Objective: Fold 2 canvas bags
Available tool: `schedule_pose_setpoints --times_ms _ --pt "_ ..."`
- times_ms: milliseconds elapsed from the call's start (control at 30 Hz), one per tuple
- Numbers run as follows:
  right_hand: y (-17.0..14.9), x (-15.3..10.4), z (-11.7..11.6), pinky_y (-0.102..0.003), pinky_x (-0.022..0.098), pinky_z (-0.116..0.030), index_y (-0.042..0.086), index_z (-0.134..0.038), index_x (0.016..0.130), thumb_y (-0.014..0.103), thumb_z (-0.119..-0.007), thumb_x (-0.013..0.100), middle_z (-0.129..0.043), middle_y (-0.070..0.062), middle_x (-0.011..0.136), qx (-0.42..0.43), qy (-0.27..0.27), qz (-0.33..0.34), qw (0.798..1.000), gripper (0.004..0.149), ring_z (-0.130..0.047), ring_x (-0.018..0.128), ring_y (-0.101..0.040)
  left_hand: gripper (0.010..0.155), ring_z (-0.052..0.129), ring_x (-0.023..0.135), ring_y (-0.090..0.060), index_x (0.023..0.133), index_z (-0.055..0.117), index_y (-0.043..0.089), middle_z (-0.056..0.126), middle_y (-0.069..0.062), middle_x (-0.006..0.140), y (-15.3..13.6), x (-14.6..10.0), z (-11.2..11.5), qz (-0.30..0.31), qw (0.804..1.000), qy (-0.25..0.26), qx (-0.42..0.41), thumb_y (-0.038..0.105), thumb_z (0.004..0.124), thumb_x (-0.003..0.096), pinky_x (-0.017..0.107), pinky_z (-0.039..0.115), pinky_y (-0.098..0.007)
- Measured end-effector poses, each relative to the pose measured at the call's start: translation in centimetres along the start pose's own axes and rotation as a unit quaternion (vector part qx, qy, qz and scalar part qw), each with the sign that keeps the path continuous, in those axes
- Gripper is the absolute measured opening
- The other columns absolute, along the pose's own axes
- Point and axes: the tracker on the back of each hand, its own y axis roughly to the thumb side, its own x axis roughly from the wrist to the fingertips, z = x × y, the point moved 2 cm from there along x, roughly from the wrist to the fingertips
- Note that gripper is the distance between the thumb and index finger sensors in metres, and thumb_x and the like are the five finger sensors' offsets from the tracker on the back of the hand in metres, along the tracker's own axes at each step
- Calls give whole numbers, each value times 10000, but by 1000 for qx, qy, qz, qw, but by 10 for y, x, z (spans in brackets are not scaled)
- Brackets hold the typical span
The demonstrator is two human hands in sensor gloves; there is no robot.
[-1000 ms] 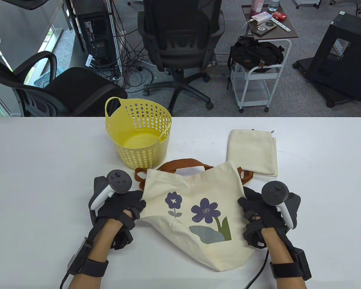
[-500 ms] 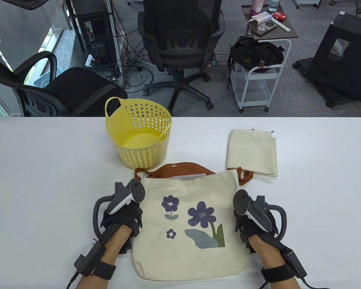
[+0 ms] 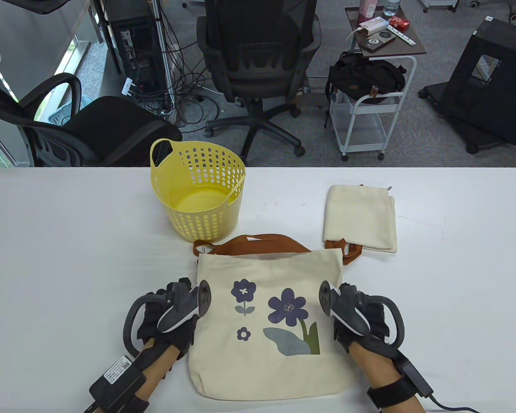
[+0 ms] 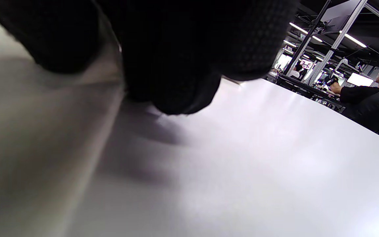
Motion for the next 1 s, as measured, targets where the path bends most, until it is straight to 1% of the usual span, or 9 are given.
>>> schedule_pose_setpoints --times_ms 67,133,200,267,400,567,667,833,1000 --pt "0 1 -3 -403 438 -861 244 -724 971 468 -853 446 -962 -18 800 -7 8 -3 1000 585 -1026 604 -236 838 577 1059 -421 1068 323 269 400 -80 1151 4 -16 5 88 995 -14 -48 571 741 408 780 441 -636" --pt "-2 1 -5 -414 454 -855 242 -708 982 471 -843 451 -946 -26 826 -9 13 -7 1000 593 -1017 631 -247 851 431 1103 -436 1069 291 292 289 -78 1166 15 -29 18 175 979 -68 -84 578 737 403 785 357 -655" --pt "-3 1 -6 -417 466 -850 242 -697 988 477 -831 455 -934 -32 845 -14 17 -8 1000 598 -1009 652 -252 883 241 1115 -449 1064 226 311 139 -65 1157 26 -34 32 219 963 -122 -93 592 729 395 781 269 -668" --pt "-4 2 -7 -422 473 -847 239 -685 996 481 -825 458 -923 -38 859 -13 22 -11 1000 607 -1001 666 -261 909 144 1101 -449 1054 164 315 42 -59 1137 38 -37 45 244 952 -162 -91 606 713 391 777 221 -668" --pt "-6 3 -9 -426 481 -843 238 -678 1000 487 -818 460 -913 -42 870 -11 26 -12 1000 611 -995 677 -265 899 -15 1066 -415 1048 143 324 -38 -41 1108 49 -35 62 245 951 -177 -61 601 701 401 769 141 -654" --pt "-12 9 -15 -437 507 -834 234 -631 1025 532 -800 455 -856 -65 949 -5 50 -17 999 666 -975 724 -283 898 -53 1059 -401 1041 116 331 -68 -29 1097 49 -35 66 244 952 -173 -61 599 689 404 765 106 -646" --pt "-20 9 -6 -454 530 -819 233 -575 1049 541 -797 451 -772 -91 1019 11 39 -31 999 709 -947 764 -307 897 -69 1055 -397 1038 103 331 -82 -27 1092 50 -35 68 244 951 -177 -61 598 682 406 762 93 -645" --pt "-15 14 27 -498 613 -753 260 -515 1071 540 -807 449 -648 -94 1098 58 -34 -26 997 742 -827 897 -355 898 -77 1051 -398 1037 99 329 -88 -29 1089 50 -34 69 246 951 -178 -64 596 681 407 758 84 -647" --pt "29 38 67 -540 693 -662 271 -466 1082 534 -828 437 -505 -97 1155 111 -69 52 990 786 -640 1019 -388 898 -82 1049 -398 1037 98 328 -90 -29 1088 50 -33 71 247 950 -179 -66 593 681 409 757 78 -647"
